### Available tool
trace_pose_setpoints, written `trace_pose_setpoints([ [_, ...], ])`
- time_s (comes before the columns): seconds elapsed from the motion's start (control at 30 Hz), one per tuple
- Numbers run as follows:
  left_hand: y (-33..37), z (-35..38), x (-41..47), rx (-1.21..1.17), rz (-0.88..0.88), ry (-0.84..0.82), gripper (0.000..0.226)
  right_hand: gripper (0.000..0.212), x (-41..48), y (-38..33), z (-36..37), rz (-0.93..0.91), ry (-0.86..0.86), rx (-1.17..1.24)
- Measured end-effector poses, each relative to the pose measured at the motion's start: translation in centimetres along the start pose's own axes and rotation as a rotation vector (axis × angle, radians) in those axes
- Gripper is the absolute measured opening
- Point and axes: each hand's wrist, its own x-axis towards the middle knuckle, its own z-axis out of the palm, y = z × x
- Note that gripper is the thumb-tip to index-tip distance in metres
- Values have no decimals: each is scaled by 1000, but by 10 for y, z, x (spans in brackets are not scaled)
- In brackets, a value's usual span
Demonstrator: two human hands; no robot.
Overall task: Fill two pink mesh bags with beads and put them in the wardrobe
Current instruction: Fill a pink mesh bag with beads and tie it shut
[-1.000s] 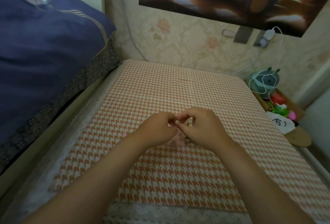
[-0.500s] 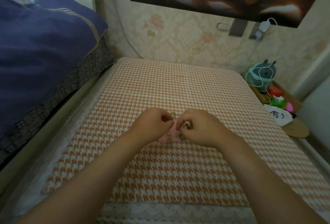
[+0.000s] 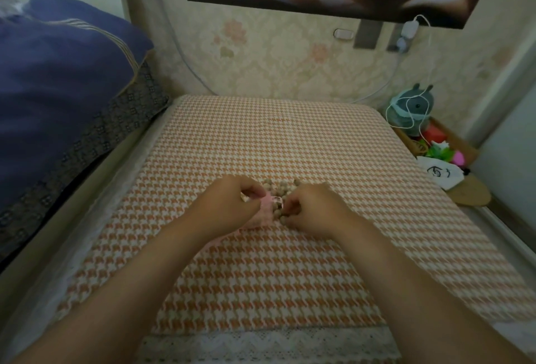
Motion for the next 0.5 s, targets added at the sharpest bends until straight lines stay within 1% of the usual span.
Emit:
trace_pose_setpoints([
  [0.17, 0, 1, 0, -8, -4, -32, 27, 15, 4, -1, 9, -23, 39, -35],
  [0.27, 0, 0, 0, -19, 10, -53, 30, 18, 4, -3, 4, -5, 54, 2],
  [0.33, -1, 0, 0, -25, 15, -68, 32, 15, 2, -3, -6, 30, 130, 78],
  [0.4, -1, 0, 0, -24, 17, -79, 32, 10, 0, -5, -16, 36, 247, 176],
  [0.5, 0, 1, 1, -41, 22, -89, 32, 7, -4, -15, -24, -39, 360, 292],
])
